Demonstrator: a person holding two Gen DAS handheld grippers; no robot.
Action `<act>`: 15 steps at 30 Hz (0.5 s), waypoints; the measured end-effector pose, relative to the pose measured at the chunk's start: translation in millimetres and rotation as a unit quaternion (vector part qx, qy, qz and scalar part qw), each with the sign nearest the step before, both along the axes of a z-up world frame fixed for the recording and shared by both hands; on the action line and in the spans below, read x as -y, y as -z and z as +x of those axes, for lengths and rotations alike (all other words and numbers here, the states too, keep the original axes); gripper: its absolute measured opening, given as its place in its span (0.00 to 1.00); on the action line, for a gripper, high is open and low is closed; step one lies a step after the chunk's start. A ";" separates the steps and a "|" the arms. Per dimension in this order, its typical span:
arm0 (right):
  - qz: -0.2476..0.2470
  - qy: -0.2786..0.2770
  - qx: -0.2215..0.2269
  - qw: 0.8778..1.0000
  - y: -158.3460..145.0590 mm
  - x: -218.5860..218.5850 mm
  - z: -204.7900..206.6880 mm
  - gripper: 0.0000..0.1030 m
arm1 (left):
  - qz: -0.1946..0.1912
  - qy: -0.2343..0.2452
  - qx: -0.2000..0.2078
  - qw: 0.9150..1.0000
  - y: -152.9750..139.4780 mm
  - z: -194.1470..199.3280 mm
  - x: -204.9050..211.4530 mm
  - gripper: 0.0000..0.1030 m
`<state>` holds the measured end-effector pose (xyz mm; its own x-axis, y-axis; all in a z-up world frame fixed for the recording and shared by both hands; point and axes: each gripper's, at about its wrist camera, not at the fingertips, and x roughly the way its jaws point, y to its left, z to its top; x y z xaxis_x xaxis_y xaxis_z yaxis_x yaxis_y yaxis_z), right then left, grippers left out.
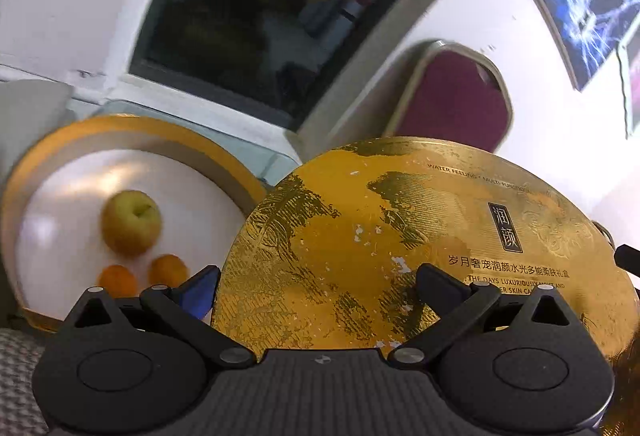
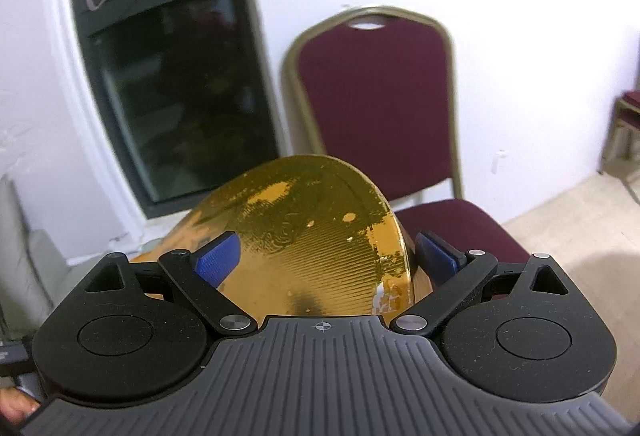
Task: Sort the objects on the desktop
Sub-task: 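Lift the gold lid and swing it over the box with the right tool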
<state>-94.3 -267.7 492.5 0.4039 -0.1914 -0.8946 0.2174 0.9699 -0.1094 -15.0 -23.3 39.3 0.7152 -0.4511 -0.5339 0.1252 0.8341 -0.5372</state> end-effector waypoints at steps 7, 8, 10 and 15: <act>-0.023 0.039 -0.004 0.999 -14.0 18.8 -22.7 0.95 | -0.008 0.054 -0.010 0.998 14.2 -4.1 27.2 0.99; -0.023 0.043 -0.005 0.999 -14.3 21.1 -25.3 0.95 | -0.008 0.060 -0.011 0.998 15.6 -4.8 31.0 0.99; -0.024 0.050 -0.008 0.998 -14.8 25.7 -30.4 0.95 | -0.005 0.068 -0.016 0.998 19.1 -7.0 37.1 0.99; -0.020 0.061 -0.015 0.998 -10.9 33.8 -37.7 0.95 | 0.007 0.060 -0.026 0.998 25.4 -10.7 39.0 0.99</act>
